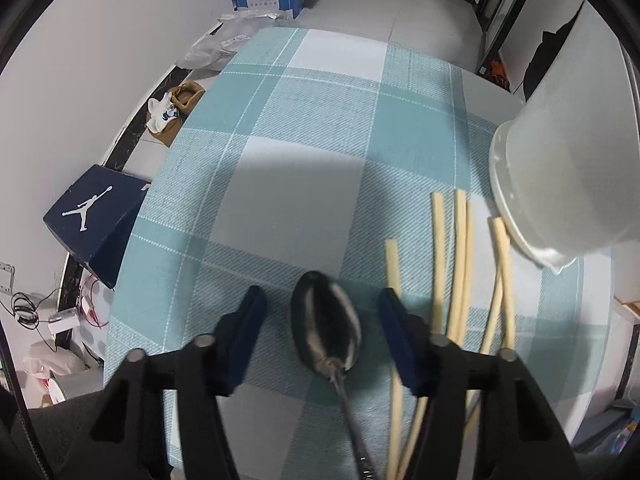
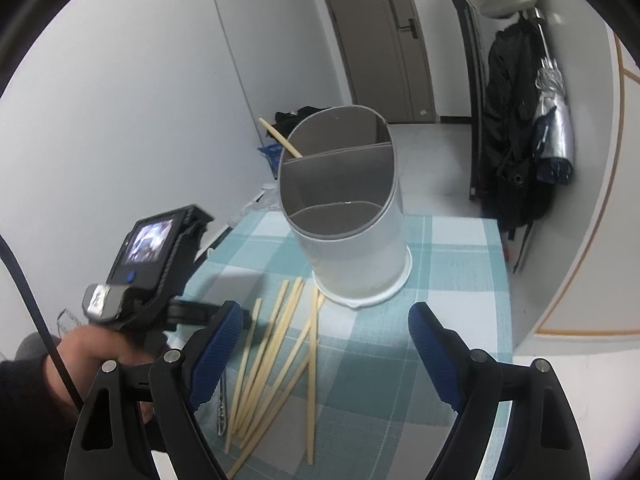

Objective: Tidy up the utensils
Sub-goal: 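Lift the spoon with the left gripper toward the utensil holder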

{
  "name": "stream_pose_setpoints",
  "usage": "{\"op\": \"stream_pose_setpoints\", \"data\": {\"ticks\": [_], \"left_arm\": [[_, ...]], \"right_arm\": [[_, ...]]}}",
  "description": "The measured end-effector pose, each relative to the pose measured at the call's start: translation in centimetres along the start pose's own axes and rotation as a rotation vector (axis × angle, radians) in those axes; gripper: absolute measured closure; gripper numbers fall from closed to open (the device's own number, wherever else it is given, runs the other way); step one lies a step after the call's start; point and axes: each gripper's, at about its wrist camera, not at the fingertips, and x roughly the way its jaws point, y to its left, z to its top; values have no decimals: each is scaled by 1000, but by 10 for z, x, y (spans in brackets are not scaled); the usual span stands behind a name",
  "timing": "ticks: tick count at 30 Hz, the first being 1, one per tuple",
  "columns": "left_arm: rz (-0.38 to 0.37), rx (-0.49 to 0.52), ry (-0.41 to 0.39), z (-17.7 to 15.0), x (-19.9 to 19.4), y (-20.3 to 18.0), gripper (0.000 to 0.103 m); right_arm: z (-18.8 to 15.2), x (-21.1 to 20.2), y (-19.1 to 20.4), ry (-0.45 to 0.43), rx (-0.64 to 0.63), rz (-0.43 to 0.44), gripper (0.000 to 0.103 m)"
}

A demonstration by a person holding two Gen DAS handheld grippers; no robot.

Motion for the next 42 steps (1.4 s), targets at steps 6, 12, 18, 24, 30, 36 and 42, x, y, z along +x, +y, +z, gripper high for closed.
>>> {"op": "stream_pose_setpoints", "data": {"ticks": [6, 12, 18, 24, 30, 36, 42], "left_arm": [[-13, -23, -9, 3, 0, 3, 77], [-57, -48, -12, 3, -1, 11, 78], [-97, -73, -16, 2, 0, 23, 103], [-172, -100, -3, 4, 2, 36, 103], [-186, -40, -48, 0, -20, 44, 92], [-163, 81, -32, -35, -30, 31, 30], [-23, 259, 18, -56, -6, 12, 30]], "right_arm": [[-2, 0, 1, 4, -5, 0, 18], [-1, 1, -3, 16, 17, -4, 18], [-2, 3, 1, 22, 13, -17, 18], [-4, 10, 8, 38, -2, -31, 18], [-10, 16, 17, 58, -31, -35, 18], [-12, 18, 18, 68, -42, -49, 18], [-9, 14, 10, 54, -1, -47, 18]]}}
